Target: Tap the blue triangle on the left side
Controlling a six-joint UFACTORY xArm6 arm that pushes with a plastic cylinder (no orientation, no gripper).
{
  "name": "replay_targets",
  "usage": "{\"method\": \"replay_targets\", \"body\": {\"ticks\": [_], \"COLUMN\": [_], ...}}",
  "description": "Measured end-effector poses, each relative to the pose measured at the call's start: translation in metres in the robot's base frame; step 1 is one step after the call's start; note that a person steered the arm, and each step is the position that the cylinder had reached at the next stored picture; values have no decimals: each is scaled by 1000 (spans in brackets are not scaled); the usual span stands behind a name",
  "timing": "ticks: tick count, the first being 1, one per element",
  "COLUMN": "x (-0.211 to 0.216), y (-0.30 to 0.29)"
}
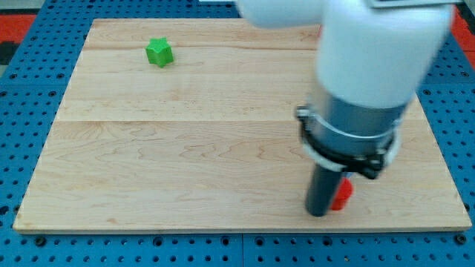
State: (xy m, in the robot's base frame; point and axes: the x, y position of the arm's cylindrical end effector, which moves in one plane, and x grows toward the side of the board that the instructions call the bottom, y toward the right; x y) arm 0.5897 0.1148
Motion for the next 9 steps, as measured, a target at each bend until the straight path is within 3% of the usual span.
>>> {"method": "replay_targets", "body": {"ticks": [1, 2, 3, 4, 5, 6, 9], "x": [2, 28, 23, -19, -65, -78, -83], "y": [21, -34, -86, -91, -71, -35, 14]}}
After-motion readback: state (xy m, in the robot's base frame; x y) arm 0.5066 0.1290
